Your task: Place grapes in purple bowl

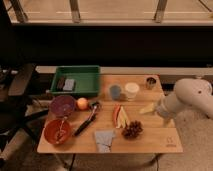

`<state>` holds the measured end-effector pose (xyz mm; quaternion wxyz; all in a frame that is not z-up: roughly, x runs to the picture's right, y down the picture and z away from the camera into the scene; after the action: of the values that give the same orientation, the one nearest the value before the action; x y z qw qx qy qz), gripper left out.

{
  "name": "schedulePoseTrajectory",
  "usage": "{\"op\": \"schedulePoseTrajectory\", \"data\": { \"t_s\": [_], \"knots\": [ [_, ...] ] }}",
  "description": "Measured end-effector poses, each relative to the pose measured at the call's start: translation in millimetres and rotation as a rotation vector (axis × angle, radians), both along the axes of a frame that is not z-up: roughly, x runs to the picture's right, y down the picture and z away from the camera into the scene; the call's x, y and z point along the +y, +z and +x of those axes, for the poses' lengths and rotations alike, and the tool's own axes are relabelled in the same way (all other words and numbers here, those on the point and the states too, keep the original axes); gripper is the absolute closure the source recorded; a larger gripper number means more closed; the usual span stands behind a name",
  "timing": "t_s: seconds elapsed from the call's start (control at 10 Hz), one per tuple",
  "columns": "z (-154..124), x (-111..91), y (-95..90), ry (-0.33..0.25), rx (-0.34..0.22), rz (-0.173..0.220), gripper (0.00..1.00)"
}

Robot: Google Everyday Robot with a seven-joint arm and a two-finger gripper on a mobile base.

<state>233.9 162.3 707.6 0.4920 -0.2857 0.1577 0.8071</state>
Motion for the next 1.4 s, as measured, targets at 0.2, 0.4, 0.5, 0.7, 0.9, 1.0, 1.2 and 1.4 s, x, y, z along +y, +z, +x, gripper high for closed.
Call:
{"op": "schedulePoseTrajectory", "data": {
  "t_s": [0.2, 0.4, 0.5, 0.7, 0.9, 1.0, 1.2, 1.4],
  "knots": [
    [-24.6, 17.5, 21.2, -0.052, -0.008, 0.016, 0.2],
    [-39.8, 31.1, 41.4, -0.086, -0.021, 0.01, 0.2],
    [-40.3, 36.0, 48.5, -0.084, -0.023, 0.001, 0.2],
    [-46.9, 43.5, 66.0, -0.059, -0.032, -0.033, 0.2],
    [-48.4, 54.8, 82.6, -0.039, -0.045, -0.062, 0.2],
    [-49.0, 62.7, 94.5, -0.03, -0.059, -0.08, 0.2],
    [-52.8, 72.3, 107.6, -0.019, -0.073, -0.113, 0.3],
    [-53.4, 73.7, 108.7, -0.018, -0.072, -0.12, 0.5]
  ]
}}
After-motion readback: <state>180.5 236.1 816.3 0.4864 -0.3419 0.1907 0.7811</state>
